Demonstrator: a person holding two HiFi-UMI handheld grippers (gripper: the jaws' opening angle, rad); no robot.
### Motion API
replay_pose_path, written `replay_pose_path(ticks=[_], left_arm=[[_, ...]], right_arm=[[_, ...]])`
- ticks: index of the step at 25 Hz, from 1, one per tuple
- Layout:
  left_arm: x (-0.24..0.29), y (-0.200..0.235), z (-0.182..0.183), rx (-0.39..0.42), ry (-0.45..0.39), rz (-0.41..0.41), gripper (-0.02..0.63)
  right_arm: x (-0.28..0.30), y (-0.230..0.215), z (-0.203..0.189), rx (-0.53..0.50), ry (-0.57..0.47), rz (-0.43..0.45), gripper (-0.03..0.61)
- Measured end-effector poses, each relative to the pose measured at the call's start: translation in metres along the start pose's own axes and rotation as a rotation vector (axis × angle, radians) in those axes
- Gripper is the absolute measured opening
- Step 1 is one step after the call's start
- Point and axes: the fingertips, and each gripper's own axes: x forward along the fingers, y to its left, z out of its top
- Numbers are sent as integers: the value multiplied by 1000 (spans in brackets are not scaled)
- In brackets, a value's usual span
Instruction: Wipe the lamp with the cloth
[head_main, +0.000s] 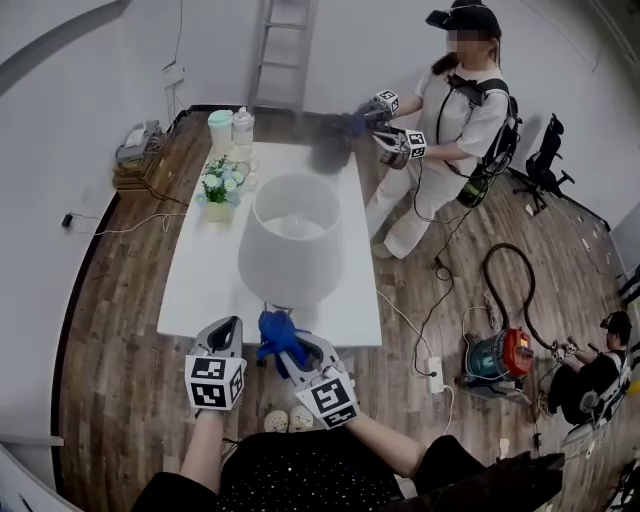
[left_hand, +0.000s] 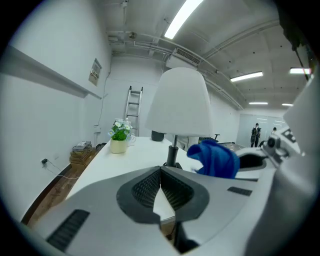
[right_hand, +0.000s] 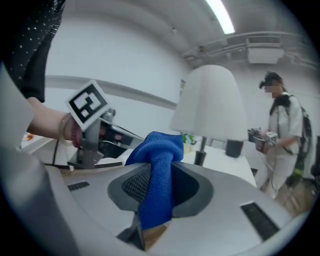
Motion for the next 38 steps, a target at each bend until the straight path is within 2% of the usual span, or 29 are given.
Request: replay_pose_path(ticks=[3, 5, 8, 13, 16, 21, 25, 28, 33, 38], left_arm=[[-1, -6, 14, -7, -33, -22, 11], [0, -11, 30, 16, -52, -54, 11], [-2, -15, 57, 64, -71, -89, 11], [-11, -13, 87, 122, -80, -99, 11], [-9, -8, 95, 162, -73, -93, 11], [1, -17, 103, 203, -71, -122, 12], [5, -22, 102, 227, -65, -120, 12], [7, -23, 98, 222, -58, -116, 11], [9, -20, 93, 204, -53, -100, 11], [12, -16, 88, 188, -48, -86, 11]], right_arm=[[15, -31, -17, 144, -61, -193, 104], [32, -47, -15, 173, -114, -287, 104], [64, -57, -3, 142, -155, -361, 104], [101, -69, 21, 63, -170, -455, 105], [119, -77, 28, 24, -183, -460, 104], [128, -93, 29, 39, -191, -498, 105], [130, -86, 29, -1, -185, -473, 104], [137, -75, 11, -24, -116, -433, 105], [148, -78, -32, 91, 25, -384, 105], [160, -68, -49, 153, 115, -242, 104]])
